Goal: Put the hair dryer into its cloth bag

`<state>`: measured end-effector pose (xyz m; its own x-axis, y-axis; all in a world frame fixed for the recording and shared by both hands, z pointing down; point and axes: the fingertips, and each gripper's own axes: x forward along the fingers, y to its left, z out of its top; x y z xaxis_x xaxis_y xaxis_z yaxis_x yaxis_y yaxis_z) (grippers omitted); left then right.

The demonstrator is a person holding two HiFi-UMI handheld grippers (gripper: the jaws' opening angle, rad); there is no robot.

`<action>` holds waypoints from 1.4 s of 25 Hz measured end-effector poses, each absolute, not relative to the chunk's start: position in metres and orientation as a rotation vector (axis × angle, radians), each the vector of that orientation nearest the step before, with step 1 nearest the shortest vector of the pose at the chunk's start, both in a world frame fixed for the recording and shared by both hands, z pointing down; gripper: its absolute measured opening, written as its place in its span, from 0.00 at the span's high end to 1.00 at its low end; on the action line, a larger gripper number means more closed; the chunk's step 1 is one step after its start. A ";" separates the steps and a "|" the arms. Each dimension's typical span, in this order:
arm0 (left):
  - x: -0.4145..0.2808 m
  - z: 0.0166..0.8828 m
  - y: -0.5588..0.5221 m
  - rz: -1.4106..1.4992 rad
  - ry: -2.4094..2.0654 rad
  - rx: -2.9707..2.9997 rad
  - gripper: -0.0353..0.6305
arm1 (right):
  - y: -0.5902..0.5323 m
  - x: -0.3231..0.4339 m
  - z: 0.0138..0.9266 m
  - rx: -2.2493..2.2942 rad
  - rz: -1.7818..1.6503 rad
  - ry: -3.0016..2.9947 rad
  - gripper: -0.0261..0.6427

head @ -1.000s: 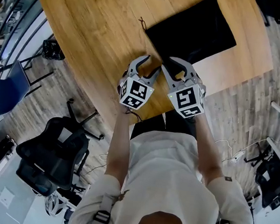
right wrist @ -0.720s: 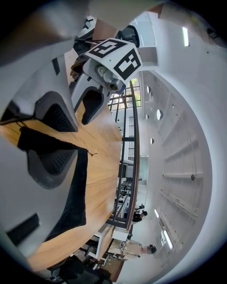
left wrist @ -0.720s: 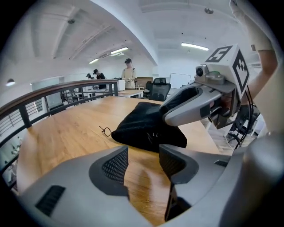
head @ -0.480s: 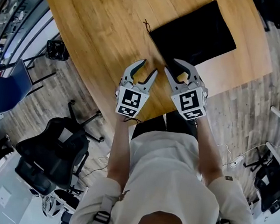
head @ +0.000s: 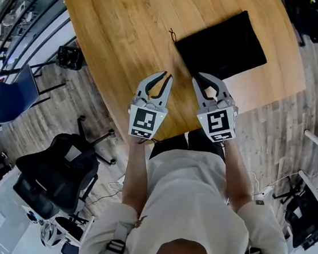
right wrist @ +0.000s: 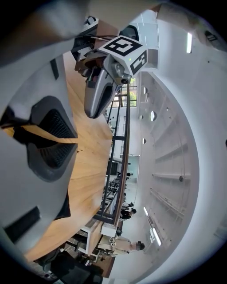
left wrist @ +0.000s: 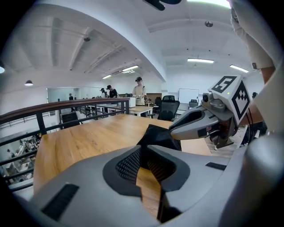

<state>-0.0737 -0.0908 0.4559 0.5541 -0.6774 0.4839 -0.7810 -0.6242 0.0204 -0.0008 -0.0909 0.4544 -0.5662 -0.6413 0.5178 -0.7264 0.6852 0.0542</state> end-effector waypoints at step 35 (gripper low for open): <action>-0.125 0.433 -0.077 0.618 -1.430 2.491 0.92 | -0.087 -0.030 0.429 0.930 0.173 -2.455 0.93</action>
<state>-0.1246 -0.0769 0.4329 0.4436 -0.7742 0.4514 -0.8594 -0.5103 -0.0307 -0.0299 -0.0873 0.4285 -0.6386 -0.5855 0.4995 -0.6496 0.7581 0.0581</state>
